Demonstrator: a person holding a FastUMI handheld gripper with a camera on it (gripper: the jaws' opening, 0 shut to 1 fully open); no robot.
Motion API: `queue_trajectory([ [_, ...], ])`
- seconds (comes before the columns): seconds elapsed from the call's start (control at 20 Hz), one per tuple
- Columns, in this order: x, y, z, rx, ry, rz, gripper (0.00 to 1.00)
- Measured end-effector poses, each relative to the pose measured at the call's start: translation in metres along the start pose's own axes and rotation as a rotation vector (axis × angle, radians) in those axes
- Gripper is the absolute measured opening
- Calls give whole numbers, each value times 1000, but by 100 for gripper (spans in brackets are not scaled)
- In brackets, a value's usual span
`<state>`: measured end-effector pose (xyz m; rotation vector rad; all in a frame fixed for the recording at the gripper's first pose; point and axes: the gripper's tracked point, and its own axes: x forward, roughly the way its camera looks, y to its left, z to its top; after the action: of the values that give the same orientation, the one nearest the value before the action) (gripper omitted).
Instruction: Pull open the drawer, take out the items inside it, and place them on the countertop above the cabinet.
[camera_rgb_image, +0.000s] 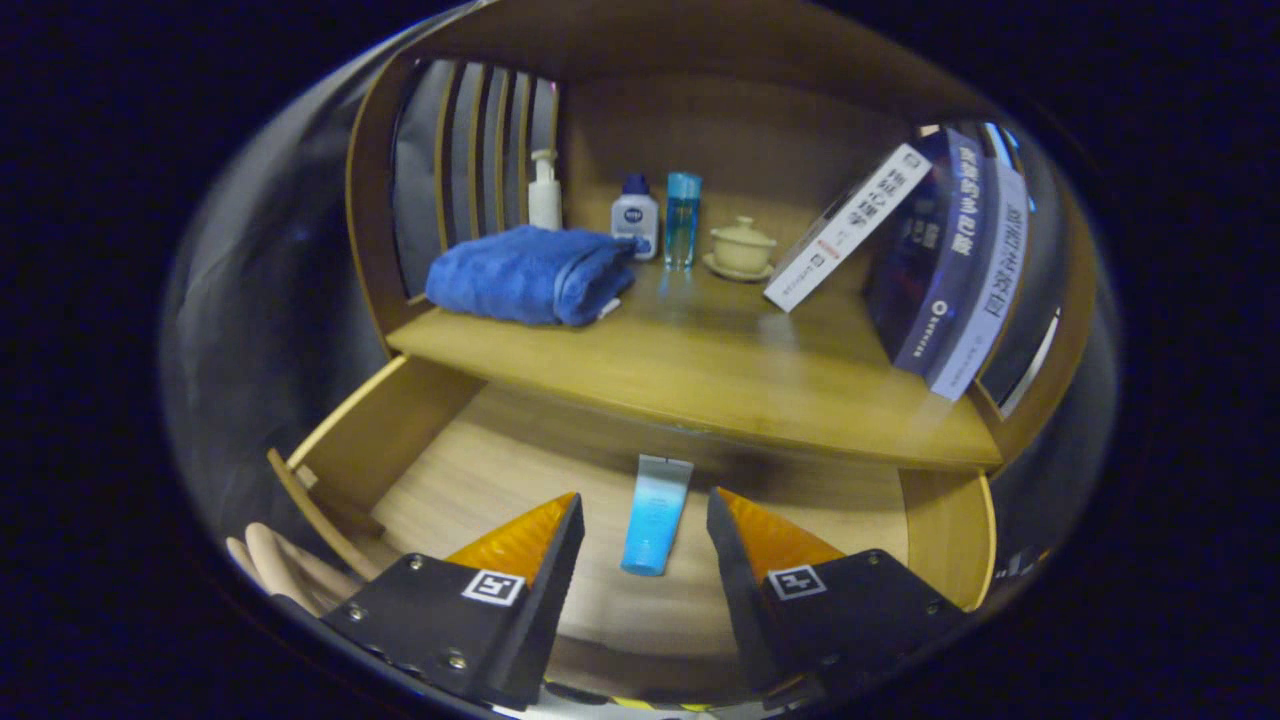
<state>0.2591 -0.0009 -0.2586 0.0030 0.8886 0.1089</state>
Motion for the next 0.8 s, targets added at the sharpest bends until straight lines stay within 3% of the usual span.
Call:
queue_trajectory([
  [0.35, 50, 5, -30, -68, 265, -1, 74],
  [0.45, 52, 14, -35, -56, 299, 37, 74],
  [0.8, 55, 17, -54, -131, 424, 38, 74],
])
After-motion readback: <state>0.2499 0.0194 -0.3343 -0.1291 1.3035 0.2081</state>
